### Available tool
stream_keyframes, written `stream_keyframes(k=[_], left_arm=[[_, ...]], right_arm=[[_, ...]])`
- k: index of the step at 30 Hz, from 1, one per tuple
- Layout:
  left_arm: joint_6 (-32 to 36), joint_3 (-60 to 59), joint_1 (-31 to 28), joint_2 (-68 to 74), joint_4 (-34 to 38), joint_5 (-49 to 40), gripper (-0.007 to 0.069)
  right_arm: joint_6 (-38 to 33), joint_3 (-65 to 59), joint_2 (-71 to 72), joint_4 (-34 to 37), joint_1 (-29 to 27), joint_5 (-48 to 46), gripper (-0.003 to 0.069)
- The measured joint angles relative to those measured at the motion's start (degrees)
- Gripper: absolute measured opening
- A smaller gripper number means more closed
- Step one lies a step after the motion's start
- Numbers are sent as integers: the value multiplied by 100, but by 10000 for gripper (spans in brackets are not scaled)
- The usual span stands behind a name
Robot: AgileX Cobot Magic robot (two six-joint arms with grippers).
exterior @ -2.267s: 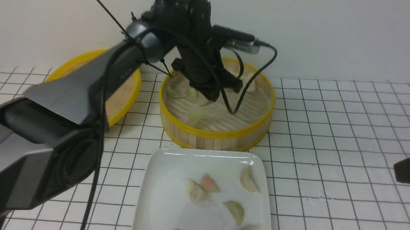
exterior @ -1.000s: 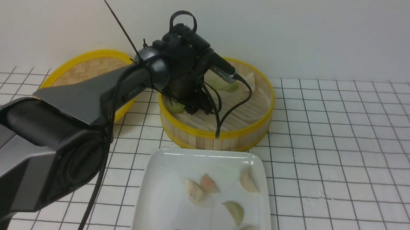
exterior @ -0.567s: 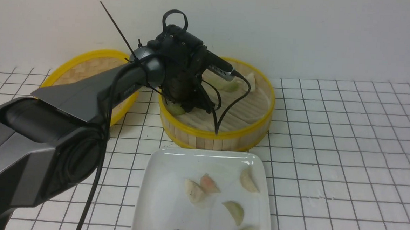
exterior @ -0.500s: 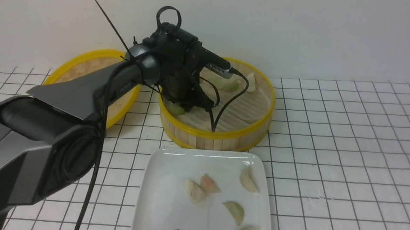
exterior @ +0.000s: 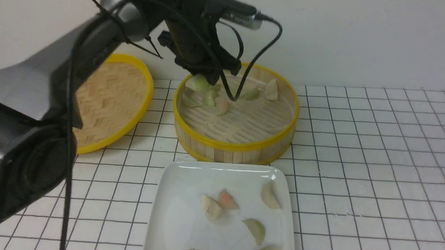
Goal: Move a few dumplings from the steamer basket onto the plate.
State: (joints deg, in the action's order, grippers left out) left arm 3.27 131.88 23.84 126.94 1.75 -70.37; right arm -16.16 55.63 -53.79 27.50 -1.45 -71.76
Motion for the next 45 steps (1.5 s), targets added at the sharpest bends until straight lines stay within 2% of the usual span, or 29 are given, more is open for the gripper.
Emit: stream_keyframes(k=[4, 9, 14, 20, 24, 27, 30, 33, 34, 36, 37, 38, 39, 41, 45], left_arm=[[1, -883, 0, -869, 340, 0, 207], [44, -3063, 0, -2028, 1062, -31, 207], [300, -4622, 0, -1968, 1530, -3, 207], [500, -5117, 0, -1587, 1593, 101, 214], [567, -5124, 0, -1448, 1637, 215, 315], [660, -5124, 0, -1435, 1759, 307, 451], [838, -5073, 0, -1435, 1884, 317, 499], [939, -4955, 0, -1463, 1955, 263, 463], [967, -4925, 0, -1509, 1974, 244, 423], [1045, -4902, 0, -1731, 1992, 230, 270], [1065, -4902, 0, -1991, 1998, 264, 159], [1072, -4902, 0, -2069, 1998, 304, 130], [1092, -4908, 0, -2282, 1998, 368, 65], [1092, -5022, 0, -2861, 2031, 688, 15], [1162, -5660, 0, -4155, 2060, 1595, -6]], right_arm=[[0, 0, 0, 0, 0, 0, -12], [0, 0, 2, 0, 0, 0, -12], [0, 0, 2, 0, 0, 0, -12], [0, 0, 2, 18, 0, 0, -12], [0, 0, 72, 22, 0, 0, -12], [0, 0, 400, 22, 0, 0, -12], [5, 0, 950, 22, 0, -1, -12], [72, 0, 1465, 10, 0, -13, -12], [118, 0, 1680, -5, 0, -17, -12], [238, 0, 2382, -102, 0, -44, -12], [390, -16, 2854, -235, 0, 88, -12], [411, -34, 2912, -278, 0, 121, -12], [537, -91, 3270, -443, 0, 380, -12], [754, -330, 3921, -796, 0, 991, -12], [1185, -981, 4924, -1439, 0, 2025, -12]])
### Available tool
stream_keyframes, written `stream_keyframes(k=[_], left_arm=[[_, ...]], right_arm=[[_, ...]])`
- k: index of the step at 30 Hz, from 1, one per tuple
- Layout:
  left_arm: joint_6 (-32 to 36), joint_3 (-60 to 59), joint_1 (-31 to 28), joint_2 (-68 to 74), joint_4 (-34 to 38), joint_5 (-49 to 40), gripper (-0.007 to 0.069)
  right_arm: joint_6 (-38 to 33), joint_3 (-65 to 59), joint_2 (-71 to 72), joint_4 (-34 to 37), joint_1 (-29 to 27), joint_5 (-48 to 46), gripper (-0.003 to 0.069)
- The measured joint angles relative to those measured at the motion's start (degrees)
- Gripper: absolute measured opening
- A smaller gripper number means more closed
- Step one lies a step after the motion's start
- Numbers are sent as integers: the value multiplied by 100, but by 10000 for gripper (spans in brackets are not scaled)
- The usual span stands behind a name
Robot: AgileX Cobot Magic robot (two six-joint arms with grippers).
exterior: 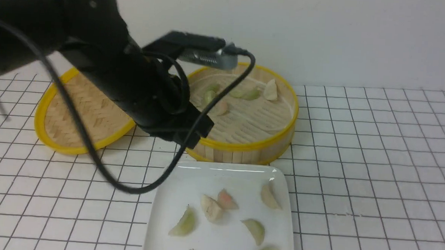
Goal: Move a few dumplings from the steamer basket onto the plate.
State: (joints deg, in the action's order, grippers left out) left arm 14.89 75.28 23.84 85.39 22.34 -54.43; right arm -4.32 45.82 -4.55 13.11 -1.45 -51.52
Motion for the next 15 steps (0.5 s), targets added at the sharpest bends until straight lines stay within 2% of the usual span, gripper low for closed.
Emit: stream_keyframes(k=[4, 5, 6, 12, 15], left_arm=[[119, -1133, 0, -1528, 11, 1195, -6], [124, -1203, 0, -1608, 16, 1265, -6], [152, -1781, 0, -2257, 33, 1734, -6], [177, -3922, 0, -4444, 59, 3735, -6], [177, -4452, 0, -5063, 86, 4167, -6]], right_arm=[[432, -732, 568, -301, 0, 1201, -12], [474, -766, 576, -312, 0, 1254, -12], [546, -998, 575, -328, 0, 1605, -12], [600, -1456, 575, -328, 0, 2432, -12], [600, -1486, 575, -328, 0, 2580, -12]])
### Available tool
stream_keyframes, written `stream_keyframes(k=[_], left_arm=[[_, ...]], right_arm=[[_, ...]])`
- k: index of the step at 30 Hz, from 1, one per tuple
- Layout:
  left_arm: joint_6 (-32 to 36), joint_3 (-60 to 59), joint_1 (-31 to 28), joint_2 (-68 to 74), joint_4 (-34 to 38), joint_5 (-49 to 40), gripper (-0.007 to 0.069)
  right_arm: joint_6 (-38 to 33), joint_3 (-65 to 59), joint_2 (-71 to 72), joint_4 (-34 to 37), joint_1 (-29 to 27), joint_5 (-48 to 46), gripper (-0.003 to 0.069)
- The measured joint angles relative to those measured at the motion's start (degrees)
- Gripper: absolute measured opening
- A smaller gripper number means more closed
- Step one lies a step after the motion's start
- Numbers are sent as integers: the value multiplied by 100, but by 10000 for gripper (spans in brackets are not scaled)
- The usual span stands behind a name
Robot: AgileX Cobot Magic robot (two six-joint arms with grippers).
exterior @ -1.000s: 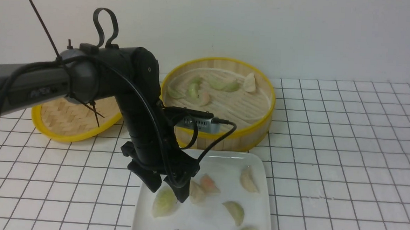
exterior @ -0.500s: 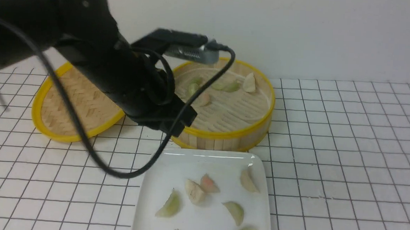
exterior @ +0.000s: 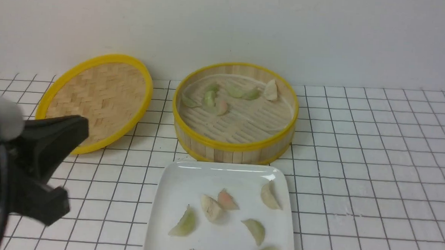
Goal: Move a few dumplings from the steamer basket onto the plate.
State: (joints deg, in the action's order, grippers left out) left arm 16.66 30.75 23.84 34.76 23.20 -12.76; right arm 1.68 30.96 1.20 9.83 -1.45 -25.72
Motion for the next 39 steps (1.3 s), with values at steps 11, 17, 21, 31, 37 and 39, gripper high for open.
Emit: stream_keyframes(k=[11, 17, 21, 31, 37, 39], left_arm=[[-5, -730, 0, -1302, 209, 399, -6], [-5, -730, 0, -1302, 215, 399, -6], [-5, -730, 0, -1302, 215, 399, -6], [4, -822, -21, -1462, -262, 409, -6], [-615, -1867, -934, -2324, -1226, 438, -6], [-840, -2321, -1383, -2636, -1404, 438, -6]], right_arm=[[0, -22, 0, 0, 0, 53, -10], [0, -22, 0, 0, 0, 53, -10], [0, -22, 0, 0, 0, 53, -10], [0, -22, 0, 0, 0, 53, -10], [0, -35, 0, 0, 0, 52, -10], [0, -46, 0, 0, 0, 46, -10]])
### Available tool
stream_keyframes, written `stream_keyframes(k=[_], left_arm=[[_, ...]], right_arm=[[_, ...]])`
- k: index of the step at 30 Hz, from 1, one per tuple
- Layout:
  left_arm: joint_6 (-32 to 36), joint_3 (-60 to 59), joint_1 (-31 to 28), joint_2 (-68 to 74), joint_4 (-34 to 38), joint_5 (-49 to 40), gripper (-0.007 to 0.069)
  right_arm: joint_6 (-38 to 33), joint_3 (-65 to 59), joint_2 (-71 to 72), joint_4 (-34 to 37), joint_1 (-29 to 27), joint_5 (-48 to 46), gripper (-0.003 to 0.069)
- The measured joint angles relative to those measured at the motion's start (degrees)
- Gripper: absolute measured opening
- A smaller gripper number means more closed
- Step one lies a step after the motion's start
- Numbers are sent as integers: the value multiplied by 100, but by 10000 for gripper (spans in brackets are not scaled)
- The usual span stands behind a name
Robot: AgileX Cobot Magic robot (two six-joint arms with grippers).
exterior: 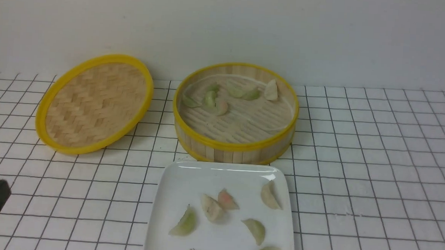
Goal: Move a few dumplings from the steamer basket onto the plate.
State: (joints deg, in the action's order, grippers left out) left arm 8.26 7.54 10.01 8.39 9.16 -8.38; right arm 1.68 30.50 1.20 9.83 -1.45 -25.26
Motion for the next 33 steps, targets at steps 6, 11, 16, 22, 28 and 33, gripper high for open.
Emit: stream_keyframes(k=[6, 11, 16, 22, 28, 33], left_arm=[[-199, -895, -803, -795, -414, -483, -6], [-205, -922, -879, -896, -510, -1322, -6], [-205, -922, -882, -896, -510, -1336, -6], [-205, -922, -882, -896, -510, -1336, -6], [-205, -922, -882, -896, -510, -1336, -6], [-205, -922, -882, -896, -510, -1336, -6]], right_arm=[[0, -10, 0, 0, 0, -7, -10], [0, -10, 0, 5, 0, -13, -10], [0, -10, 0, 5, 0, -13, -10], [0, -10, 0, 5, 0, -13, -10], [0, -10, 0, 5, 0, -13, -10], [0, -10, 0, 5, 0, -13, -10]])
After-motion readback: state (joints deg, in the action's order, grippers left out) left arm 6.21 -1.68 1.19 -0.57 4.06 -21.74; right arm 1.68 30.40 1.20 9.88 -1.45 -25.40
